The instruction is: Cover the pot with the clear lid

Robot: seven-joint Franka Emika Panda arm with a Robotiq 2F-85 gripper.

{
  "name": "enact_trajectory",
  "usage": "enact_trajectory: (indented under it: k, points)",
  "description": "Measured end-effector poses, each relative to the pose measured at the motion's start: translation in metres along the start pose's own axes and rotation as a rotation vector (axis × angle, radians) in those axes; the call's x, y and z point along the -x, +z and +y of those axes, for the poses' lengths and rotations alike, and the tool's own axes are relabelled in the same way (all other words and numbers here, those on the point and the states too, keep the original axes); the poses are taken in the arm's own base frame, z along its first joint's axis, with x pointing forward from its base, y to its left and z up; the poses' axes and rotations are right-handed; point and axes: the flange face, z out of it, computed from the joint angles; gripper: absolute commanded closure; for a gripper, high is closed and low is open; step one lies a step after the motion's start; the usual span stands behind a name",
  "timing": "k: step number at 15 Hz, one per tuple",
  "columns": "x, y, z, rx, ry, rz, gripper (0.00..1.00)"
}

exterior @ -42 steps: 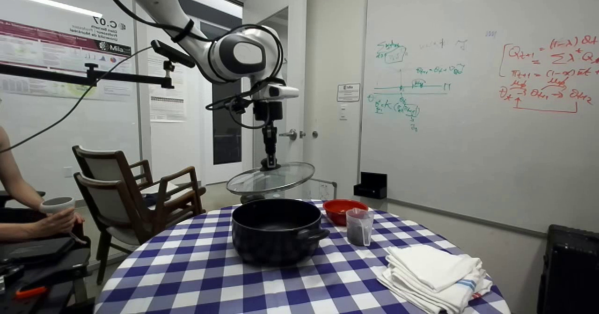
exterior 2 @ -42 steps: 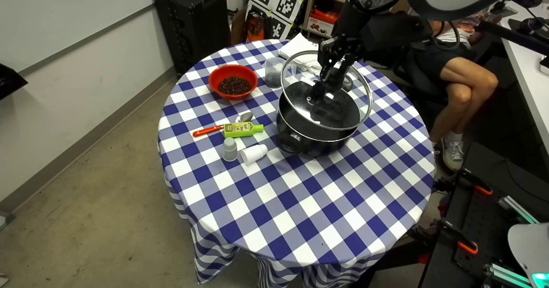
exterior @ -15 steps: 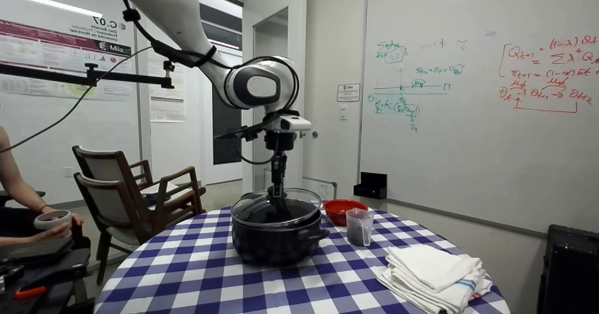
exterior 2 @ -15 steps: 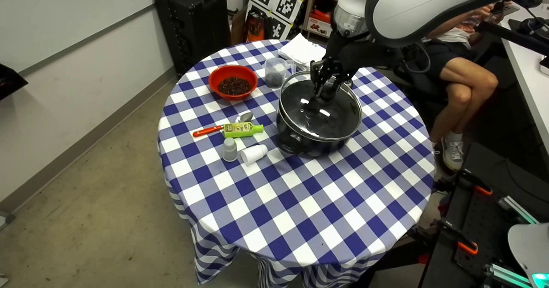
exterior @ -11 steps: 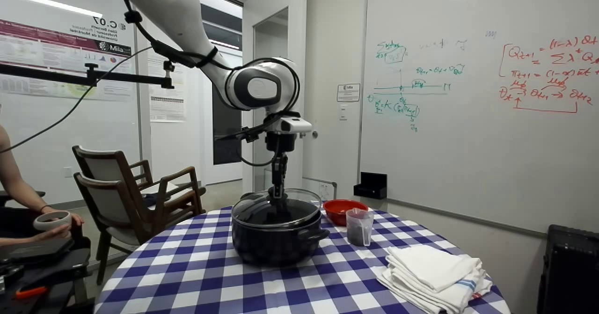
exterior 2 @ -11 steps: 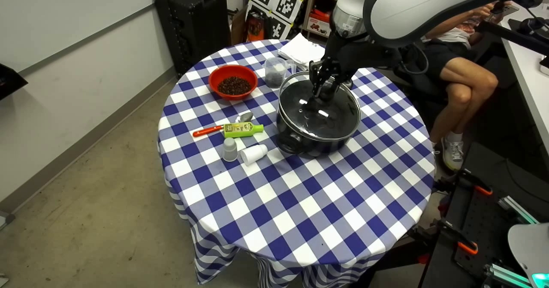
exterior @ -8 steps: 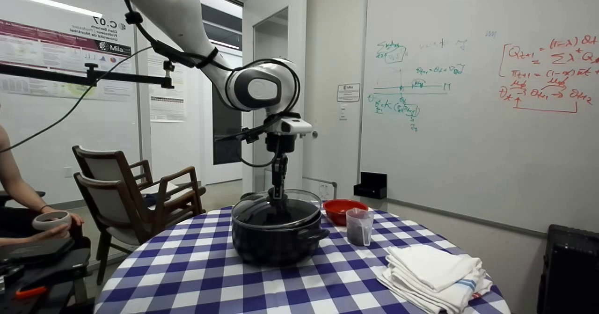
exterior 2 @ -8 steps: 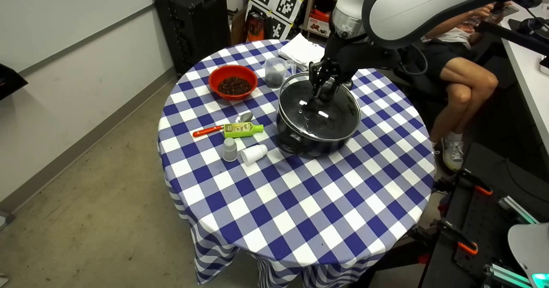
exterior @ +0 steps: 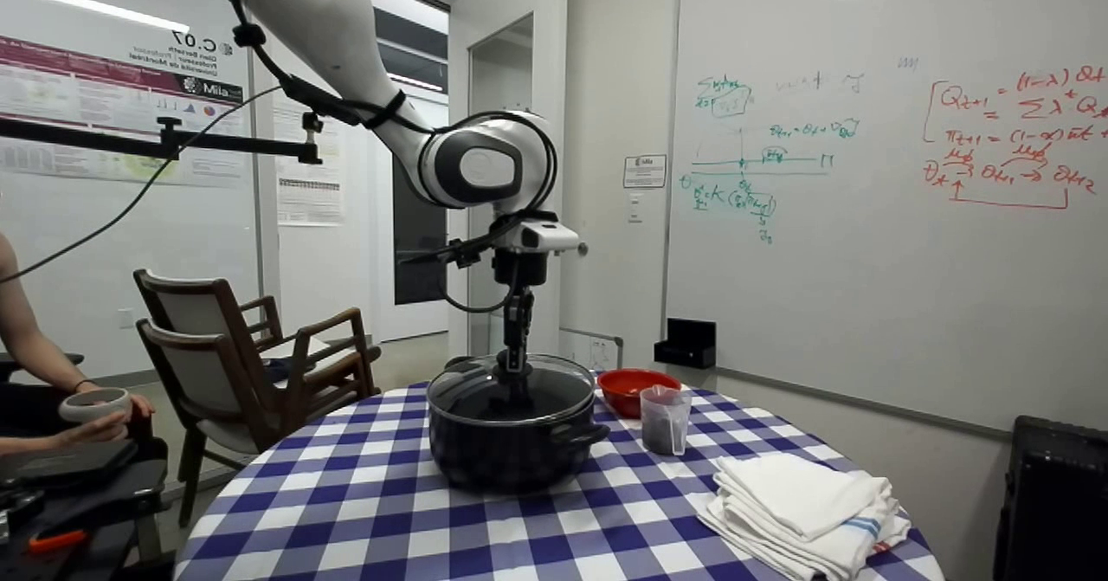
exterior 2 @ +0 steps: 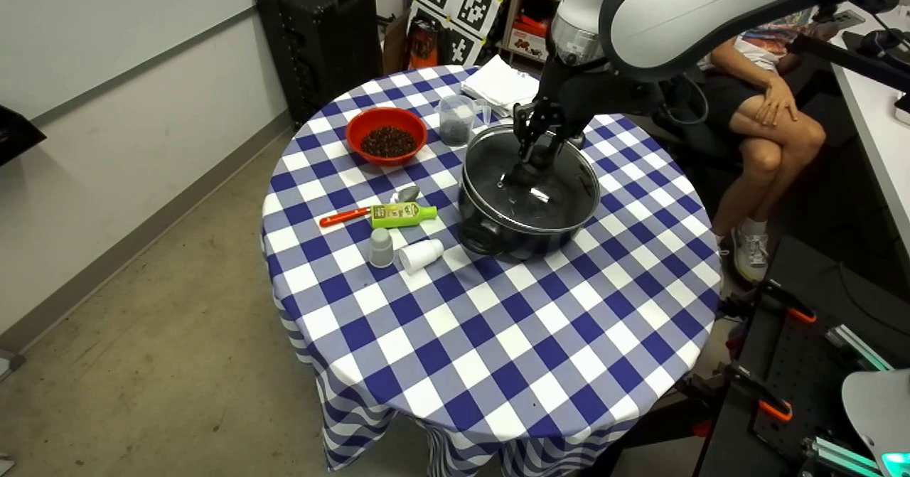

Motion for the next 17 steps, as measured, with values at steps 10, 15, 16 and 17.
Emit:
enact_trajectory:
  k: [10, 15, 16, 17]
  points:
    - [-0.0012, -0.0053, -0.0041, -0.006, -0.006, 0.009, 0.0]
    - [-0.001, -0.0071, -0.0056, -0.008, -0.009, 0.012, 0.0]
    - [-0.0013, -0.0064, -0.005, -0.007, -0.008, 0.012, 0.0]
    - [-0.0015, -0.006, -0.0047, -0.006, -0.007, 0.011, 0.0]
